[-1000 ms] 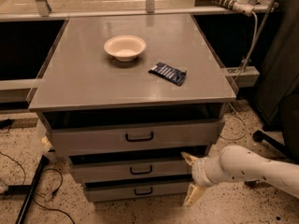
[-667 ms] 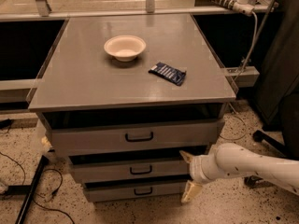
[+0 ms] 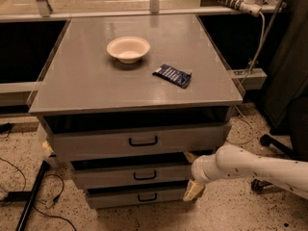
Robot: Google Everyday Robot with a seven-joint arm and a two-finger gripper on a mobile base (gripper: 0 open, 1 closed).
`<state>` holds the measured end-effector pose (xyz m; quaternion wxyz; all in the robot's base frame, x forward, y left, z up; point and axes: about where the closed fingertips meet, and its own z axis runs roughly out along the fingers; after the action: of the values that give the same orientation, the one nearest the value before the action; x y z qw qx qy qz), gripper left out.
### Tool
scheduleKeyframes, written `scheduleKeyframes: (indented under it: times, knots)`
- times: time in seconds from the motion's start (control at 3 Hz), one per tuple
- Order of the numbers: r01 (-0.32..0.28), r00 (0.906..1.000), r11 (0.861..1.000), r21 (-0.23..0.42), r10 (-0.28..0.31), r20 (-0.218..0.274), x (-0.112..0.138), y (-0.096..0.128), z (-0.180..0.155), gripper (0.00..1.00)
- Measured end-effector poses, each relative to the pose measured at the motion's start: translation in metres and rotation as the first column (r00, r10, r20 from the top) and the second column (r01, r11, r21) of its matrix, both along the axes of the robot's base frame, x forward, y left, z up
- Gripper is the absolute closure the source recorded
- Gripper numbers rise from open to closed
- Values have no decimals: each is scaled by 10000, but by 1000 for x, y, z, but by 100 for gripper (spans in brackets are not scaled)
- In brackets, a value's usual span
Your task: Open middle drawer
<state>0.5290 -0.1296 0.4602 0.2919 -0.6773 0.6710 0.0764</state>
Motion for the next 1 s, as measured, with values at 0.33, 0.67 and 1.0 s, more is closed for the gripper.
scheduleKeyframes:
  times: [0.33, 0.67, 1.0]
  knots:
    - [0, 9997, 9999, 105, -3, 239, 6, 0, -15, 0]
    - [363, 9978, 9981, 503, -390, 530, 17, -7, -39, 0]
    - [364, 9978, 9981, 505, -391, 528, 17, -7, -39, 0]
